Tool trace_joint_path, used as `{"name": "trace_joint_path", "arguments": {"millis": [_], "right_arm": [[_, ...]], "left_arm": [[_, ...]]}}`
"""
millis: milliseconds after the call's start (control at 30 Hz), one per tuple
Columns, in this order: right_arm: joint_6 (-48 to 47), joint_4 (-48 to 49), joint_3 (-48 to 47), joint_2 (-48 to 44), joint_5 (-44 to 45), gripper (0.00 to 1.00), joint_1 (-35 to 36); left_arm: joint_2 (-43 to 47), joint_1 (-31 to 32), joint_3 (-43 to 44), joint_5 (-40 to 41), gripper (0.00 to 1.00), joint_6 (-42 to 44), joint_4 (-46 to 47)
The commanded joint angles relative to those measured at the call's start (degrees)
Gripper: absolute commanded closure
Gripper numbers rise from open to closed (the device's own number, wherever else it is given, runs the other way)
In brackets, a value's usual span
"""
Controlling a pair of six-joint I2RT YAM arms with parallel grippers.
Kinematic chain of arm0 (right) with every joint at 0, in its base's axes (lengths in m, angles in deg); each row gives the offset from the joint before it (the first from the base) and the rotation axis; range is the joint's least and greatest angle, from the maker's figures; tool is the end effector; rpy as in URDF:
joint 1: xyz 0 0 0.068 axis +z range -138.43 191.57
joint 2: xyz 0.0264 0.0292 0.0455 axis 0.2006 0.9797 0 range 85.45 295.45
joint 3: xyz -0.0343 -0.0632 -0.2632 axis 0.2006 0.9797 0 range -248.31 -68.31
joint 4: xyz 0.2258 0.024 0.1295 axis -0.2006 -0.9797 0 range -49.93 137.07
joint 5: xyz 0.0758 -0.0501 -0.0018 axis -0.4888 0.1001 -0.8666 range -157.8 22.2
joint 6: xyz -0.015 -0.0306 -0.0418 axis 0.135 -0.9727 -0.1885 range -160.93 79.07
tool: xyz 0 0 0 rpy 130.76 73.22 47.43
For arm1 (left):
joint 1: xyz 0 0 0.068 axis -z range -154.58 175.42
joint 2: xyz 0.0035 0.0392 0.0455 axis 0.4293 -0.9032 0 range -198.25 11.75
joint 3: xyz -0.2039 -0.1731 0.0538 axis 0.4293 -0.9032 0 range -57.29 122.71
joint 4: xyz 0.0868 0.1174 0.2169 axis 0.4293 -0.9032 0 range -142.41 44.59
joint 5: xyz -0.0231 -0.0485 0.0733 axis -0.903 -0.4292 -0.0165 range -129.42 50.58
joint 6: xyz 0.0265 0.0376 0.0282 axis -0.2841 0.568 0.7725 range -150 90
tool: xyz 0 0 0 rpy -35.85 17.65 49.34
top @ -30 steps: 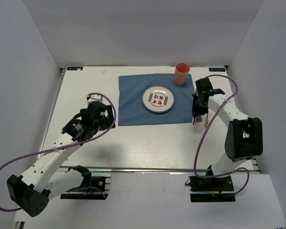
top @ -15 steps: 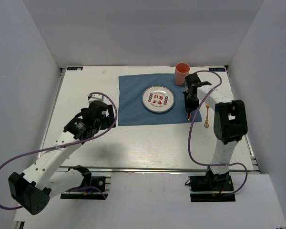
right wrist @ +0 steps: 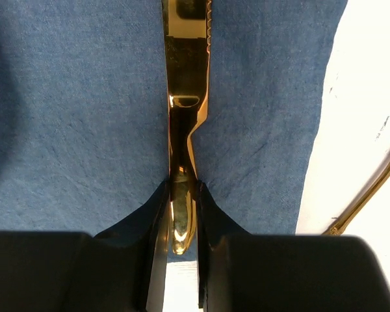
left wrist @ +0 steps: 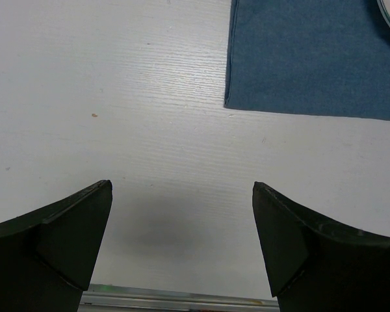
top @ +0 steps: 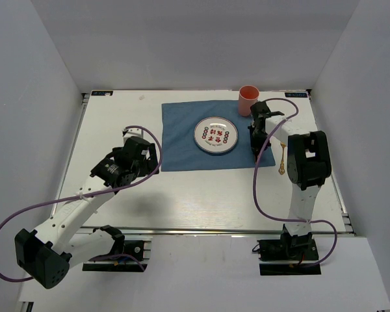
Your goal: Set the dinner table for one person
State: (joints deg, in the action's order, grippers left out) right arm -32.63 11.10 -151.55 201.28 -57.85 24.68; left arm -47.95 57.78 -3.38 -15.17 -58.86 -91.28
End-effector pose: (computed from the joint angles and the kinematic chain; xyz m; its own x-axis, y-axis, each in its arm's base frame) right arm 0.4042 0.0878 0.1683 -0.9204 -0.0684 -0.3849 -0.0293 0.9939 -0.1065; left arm 0.1790 -0.0961 0.2929 -0.7120 -0.0698 -0.6987 -0.0809 0.9966 -0.0171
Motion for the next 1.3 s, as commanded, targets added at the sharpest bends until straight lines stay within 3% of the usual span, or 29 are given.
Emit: {"name": "trace_joint_path", "arguments": {"millis": [0,133,233,267,300,433,467,567,733,1067,1200,1267], "right_arm": [[-0.56,0.72,-2.27,1.94,0.06,1.00,-0.18],[0.05,0.90,-1.92,1.86,-0.02,1.00,-0.01],[1.19,0.98,-2.01,0.98,-0.29,0.84,-0.36],[1.55,0.81,-2.01,0.19,-0.37,0.69,-0.36],[1.98,0.72,-2.10,-0.25,-0.20,0.60,-0.27],[4.09,0.37,-2.54,-4.02,-1.77,0.43,-0.36],[4.53,0.28,-2.63,-4.82,-1.96,0.31,-0.36],[6.02,0.19,-3.24,-8.51,-1.09,0.11,-0.19],[8.49,2.30,-0.35,-14.13,3.40,0.11,-3.17],[9.28,6.51,9.57,-10.98,0.33,0.12,-14.31],[9.46,9.25,11.61,-8.96,-0.81,0.18,-15.74],[9.19,9.33,11.96,-7.12,-1.08,0.31,-16.27]], "left_arm": [[0.46,-0.19,-0.21,0.36,0.02,0.56,0.43],[0.73,-0.19,-0.30,0.18,0.02,0.56,0.60],[0.73,-0.19,-0.21,0.10,0.02,0.56,0.60],[0.73,-0.19,-0.21,0.10,0.02,0.65,0.52],[0.64,-0.19,-0.30,0.10,0.02,0.65,0.52],[0.90,-0.19,-0.38,-0.08,0.02,0.65,0.69],[0.90,-0.19,-0.38,-0.25,0.02,0.65,0.69],[1.08,-0.19,-0.65,-1.57,0.02,1.09,1.22],[1.25,-0.19,-0.56,-1.22,0.02,1.09,1.04],[1.69,0.34,-0.74,-1.22,0.02,0.83,1.13],[1.69,0.34,-0.74,-1.57,0.02,1.09,1.39],[1.78,0.34,-0.82,-1.66,0.02,1.18,1.48]]}}
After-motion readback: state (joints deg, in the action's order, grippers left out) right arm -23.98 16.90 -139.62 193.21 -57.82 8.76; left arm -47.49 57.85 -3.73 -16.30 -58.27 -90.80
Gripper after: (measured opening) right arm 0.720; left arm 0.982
